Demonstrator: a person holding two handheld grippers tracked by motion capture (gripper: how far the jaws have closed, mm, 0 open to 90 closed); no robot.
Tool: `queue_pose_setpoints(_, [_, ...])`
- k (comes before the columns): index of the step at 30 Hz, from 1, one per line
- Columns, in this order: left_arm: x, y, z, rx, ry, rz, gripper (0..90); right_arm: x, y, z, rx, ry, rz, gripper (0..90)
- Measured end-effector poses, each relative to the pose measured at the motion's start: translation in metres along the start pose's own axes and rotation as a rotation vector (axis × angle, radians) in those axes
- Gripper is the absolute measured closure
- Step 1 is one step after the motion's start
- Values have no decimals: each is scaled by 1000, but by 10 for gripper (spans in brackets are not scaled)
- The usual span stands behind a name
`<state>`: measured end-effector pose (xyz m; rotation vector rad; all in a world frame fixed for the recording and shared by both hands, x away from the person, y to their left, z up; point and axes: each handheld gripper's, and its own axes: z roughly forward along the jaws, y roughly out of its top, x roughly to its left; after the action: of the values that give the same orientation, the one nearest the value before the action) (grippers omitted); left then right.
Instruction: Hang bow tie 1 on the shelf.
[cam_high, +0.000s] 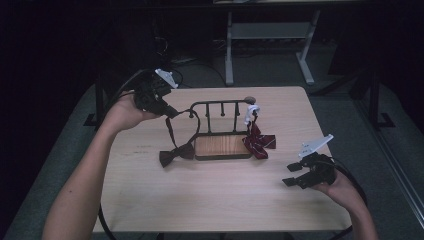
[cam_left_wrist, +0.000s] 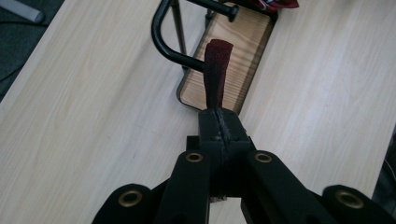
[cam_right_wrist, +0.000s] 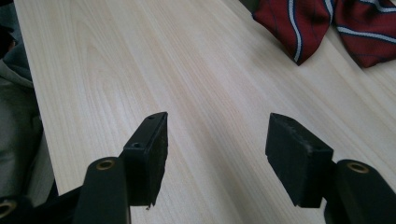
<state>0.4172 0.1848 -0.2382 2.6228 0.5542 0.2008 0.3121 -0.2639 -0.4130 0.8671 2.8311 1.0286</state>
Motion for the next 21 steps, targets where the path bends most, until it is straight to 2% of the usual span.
queue_pose_setpoints(10, [14,2,10,25,2,-39,900,0,0,-2,2,-7,-9,392])
queue_pose_setpoints(21, [19,3,17,44,16,-68,900,0,0,-3,2,-5,-5,394])
